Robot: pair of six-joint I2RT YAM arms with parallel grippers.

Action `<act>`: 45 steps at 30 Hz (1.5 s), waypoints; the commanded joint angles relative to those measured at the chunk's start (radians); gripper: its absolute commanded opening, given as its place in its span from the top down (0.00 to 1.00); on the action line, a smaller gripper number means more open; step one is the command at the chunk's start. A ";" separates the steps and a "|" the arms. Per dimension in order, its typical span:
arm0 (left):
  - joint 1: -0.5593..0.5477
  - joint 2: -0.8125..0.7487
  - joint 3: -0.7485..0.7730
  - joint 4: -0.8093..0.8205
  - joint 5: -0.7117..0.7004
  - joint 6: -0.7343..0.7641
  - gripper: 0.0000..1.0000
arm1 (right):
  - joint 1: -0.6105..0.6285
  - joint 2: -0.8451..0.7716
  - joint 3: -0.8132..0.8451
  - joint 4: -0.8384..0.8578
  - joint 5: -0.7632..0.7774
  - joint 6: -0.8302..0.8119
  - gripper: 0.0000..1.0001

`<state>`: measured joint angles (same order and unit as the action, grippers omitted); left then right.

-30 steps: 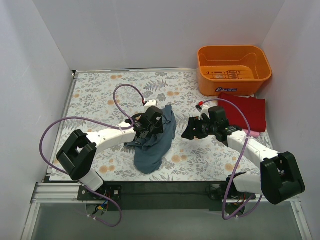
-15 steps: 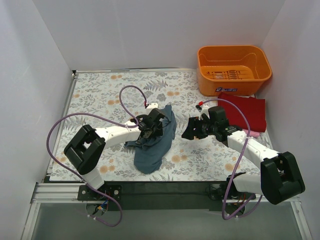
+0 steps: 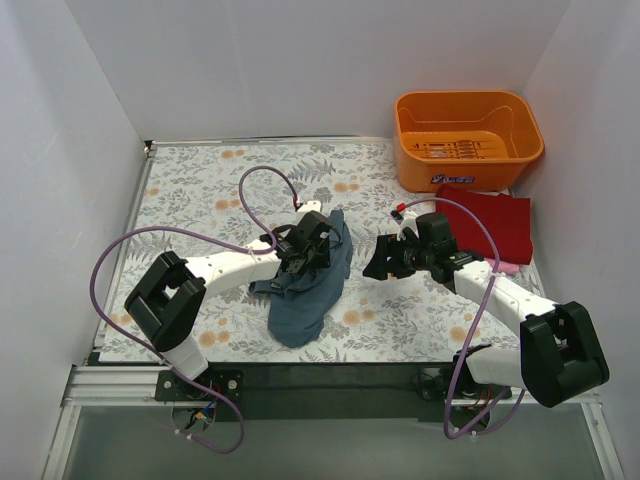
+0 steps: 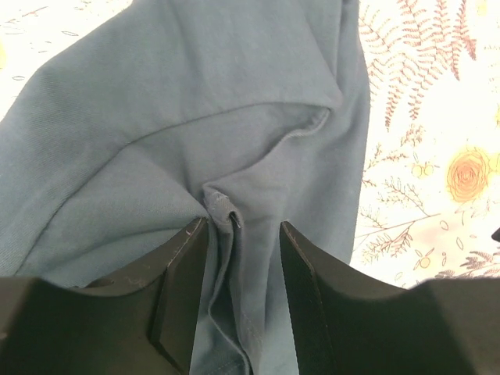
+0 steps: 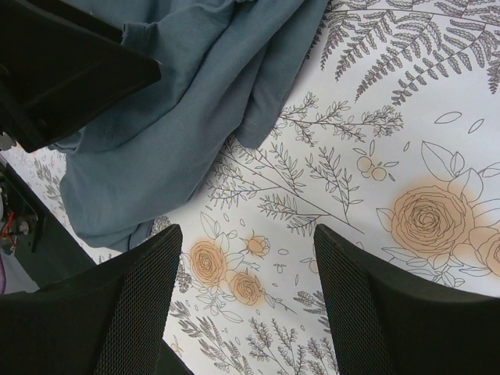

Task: Fold and stack the t-shirts
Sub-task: Flatten the tshirt out

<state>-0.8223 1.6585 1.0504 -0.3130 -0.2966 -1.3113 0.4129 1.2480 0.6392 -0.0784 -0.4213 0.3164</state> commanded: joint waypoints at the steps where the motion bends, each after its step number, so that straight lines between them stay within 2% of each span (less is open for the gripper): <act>1: -0.018 -0.055 0.039 0.002 0.008 0.018 0.60 | 0.006 -0.004 0.002 0.031 -0.010 0.009 0.37; 9: -0.028 -0.048 0.043 -0.011 -0.012 0.032 0.56 | 0.006 -0.004 0.001 0.031 -0.005 0.007 0.37; 16: -0.043 0.003 0.052 -0.012 0.011 0.026 0.58 | 0.006 -0.004 -0.004 0.032 -0.010 0.009 0.37; 20: -0.054 0.004 0.063 -0.012 -0.006 0.032 0.67 | 0.006 -0.005 -0.006 0.032 -0.005 0.007 0.37; 22: -0.054 0.003 0.060 -0.011 -0.024 0.037 0.75 | 0.004 -0.001 -0.006 0.032 -0.005 0.006 0.37; 24: -0.052 0.000 0.056 -0.012 -0.041 0.040 0.87 | 0.006 0.002 -0.006 0.034 -0.008 0.006 0.37; 25: -0.054 -0.002 0.051 -0.014 -0.052 0.040 0.98 | 0.006 0.004 -0.006 0.032 -0.007 0.006 0.37; 26: -0.054 -0.011 0.049 -0.014 -0.073 0.041 1.00 | 0.006 0.002 -0.006 0.034 -0.007 0.004 0.37; 33: -0.041 -0.083 0.048 -0.040 -0.159 0.086 1.00 | 0.023 0.044 0.022 0.069 -0.042 0.018 0.37; 42: -0.015 -0.112 0.003 -0.015 -0.099 0.049 1.00 | 0.093 0.143 0.051 0.186 -0.060 0.096 0.38; 45: -0.015 -0.091 0.046 0.018 -0.004 0.053 1.00 | 0.096 0.169 0.071 0.175 -0.036 0.105 0.43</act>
<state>-0.8398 1.6039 1.0683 -0.3359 -0.3611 -1.2533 0.5011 1.4078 0.6571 0.0360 -0.4564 0.3908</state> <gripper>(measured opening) 0.013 0.581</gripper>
